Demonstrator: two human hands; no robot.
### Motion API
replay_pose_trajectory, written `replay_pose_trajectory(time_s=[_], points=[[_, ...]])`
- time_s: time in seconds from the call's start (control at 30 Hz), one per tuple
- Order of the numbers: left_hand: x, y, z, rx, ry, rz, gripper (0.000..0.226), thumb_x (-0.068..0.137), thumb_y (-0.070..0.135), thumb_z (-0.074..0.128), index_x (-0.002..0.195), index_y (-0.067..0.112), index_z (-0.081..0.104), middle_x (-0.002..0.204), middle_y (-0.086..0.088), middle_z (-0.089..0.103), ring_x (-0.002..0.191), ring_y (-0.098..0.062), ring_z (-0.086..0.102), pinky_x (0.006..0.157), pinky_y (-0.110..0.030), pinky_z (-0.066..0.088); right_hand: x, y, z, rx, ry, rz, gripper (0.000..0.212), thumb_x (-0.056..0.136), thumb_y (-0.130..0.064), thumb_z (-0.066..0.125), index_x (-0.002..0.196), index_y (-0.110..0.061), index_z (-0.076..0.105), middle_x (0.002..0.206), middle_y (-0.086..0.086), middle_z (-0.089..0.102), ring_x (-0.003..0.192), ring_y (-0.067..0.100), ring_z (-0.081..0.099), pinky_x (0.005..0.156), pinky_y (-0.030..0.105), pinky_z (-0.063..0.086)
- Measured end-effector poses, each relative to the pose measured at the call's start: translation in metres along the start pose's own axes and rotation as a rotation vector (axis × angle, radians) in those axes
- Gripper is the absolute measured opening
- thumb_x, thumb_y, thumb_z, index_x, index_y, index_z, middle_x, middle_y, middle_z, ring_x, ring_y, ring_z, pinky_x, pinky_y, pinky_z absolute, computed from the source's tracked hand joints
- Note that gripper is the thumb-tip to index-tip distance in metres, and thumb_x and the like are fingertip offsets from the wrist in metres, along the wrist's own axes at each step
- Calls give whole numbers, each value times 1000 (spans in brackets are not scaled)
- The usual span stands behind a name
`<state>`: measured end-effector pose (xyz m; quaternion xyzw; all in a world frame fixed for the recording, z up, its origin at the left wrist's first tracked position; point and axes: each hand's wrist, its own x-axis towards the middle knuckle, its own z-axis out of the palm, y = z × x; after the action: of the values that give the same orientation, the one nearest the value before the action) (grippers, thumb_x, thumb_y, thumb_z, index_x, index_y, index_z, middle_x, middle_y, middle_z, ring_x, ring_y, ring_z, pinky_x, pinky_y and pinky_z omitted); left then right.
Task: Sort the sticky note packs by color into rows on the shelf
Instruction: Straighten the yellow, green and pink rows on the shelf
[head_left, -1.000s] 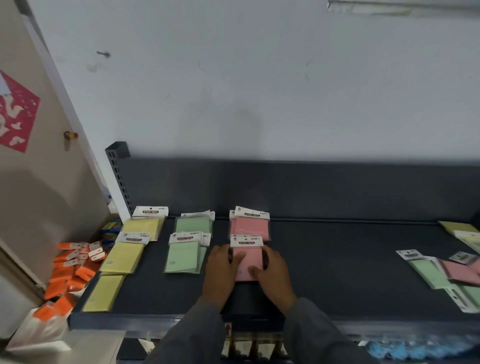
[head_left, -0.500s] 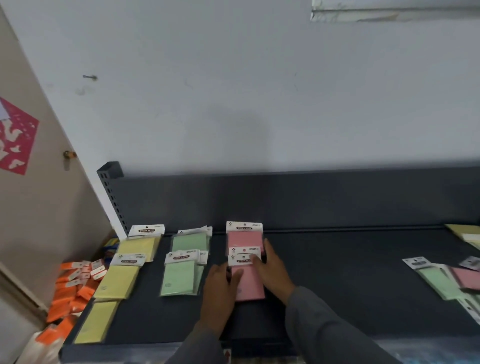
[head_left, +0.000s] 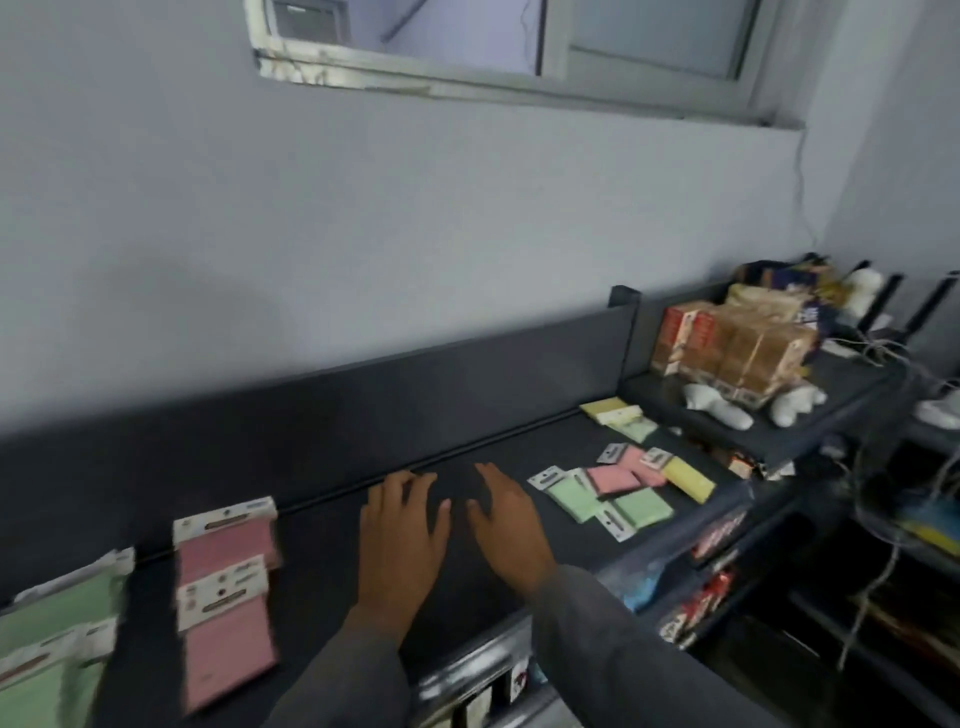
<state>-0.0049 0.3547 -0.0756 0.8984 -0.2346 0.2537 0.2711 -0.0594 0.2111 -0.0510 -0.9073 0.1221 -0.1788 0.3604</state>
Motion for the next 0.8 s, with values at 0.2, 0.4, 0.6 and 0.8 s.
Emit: replay_pose_trajectory(time_s=[0.2,0.4,0.6,0.8], points=[[48,100,79,-54,-65,128,37,89,40,70,120,21,67,116,-4,59,104,-27,57,84,-43,49,31,78,-96,-58,128,89,47,91,-11,58,138,-8,53,137,11,59,128,25,53,107,22,33],[105,197,173,-54,-158,158,39,92,44,64,125,22,64,120,-2,57,110,-26,55,90,-41,48,86,179,-180,-84,150,168,45,89,-6,57,135,-10,57,128,8,65,121,25,58,94,18,37],[148,255,239,-25,-282,143,37,94,39,62,129,27,58,129,1,53,118,-22,50,95,-39,45,135,252,-224,-114,86,203,40,88,0,56,126,-9,64,112,6,72,104,23,67,79,17,41],[191,267,292,-35,-438,163,50,89,6,59,136,23,57,137,-4,54,125,-27,52,100,-43,44,166,295,-237,-133,-97,236,44,90,-11,61,134,-10,59,130,9,64,116,26,61,95,36,50]])
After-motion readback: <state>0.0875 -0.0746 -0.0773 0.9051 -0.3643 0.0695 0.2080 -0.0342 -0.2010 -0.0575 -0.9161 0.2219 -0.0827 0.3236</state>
